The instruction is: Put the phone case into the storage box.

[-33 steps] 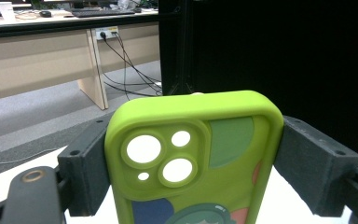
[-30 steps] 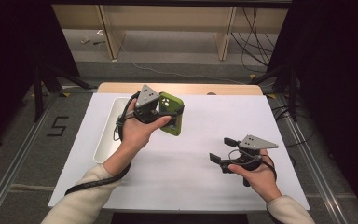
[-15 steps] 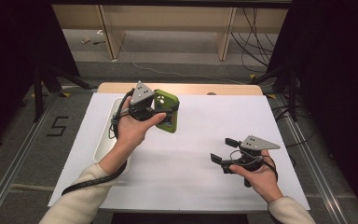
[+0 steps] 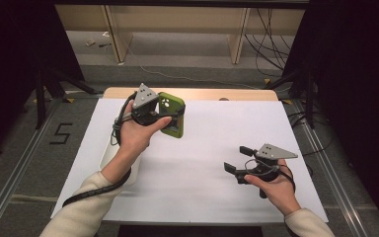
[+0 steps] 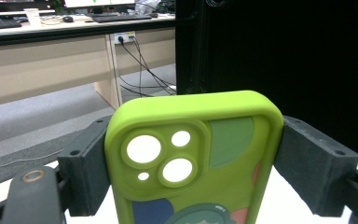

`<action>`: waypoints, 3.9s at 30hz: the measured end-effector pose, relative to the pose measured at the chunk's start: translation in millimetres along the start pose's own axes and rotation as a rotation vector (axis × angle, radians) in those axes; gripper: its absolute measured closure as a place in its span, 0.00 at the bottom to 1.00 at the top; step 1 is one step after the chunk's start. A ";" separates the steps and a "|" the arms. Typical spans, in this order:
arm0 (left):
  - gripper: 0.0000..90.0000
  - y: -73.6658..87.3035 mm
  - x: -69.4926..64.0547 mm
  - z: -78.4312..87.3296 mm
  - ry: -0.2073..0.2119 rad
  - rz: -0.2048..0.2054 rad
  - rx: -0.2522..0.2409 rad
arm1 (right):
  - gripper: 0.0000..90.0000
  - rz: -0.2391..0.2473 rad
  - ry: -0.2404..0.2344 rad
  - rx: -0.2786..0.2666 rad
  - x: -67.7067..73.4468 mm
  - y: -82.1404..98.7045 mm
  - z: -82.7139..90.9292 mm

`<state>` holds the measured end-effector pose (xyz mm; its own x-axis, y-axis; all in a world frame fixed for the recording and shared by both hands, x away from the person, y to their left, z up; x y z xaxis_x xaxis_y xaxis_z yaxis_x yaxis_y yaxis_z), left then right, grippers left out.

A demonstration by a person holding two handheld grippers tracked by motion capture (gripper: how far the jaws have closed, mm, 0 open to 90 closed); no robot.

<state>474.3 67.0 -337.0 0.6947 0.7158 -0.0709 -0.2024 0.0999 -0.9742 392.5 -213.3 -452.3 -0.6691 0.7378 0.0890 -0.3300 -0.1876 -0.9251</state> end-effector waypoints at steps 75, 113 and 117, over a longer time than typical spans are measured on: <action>0.20 -7.3 54.0 27.7 -0.139 0.020 -0.031 | 0.14 -0.005 0.020 -0.008 -5.1 3.6 11.3; 0.20 -6.5 80.6 39.4 -0.202 0.031 -0.032 | 0.14 0.007 0.028 -0.020 -8.1 4.3 17.6; 0.20 -5.1 84.3 40.3 -0.213 0.029 -0.027 | 0.14 0.006 0.029 -0.020 -8.4 4.3 18.3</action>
<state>506.0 154.7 -329.4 0.5264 0.8485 -0.0550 -0.1996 0.0605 -0.9780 384.5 -232.1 -450.3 -0.6514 0.7552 0.0733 -0.3125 -0.1790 -0.9329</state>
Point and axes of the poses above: each handheld gripper's, and its own axes: z roughly backward along the jaws, y roughly out of its underside, x roughly to its left, the point moved 5 cm from there along -z, roughly forward along the jaws, and after that the axes turned 6 degrees about y, right-handed, at the moved point
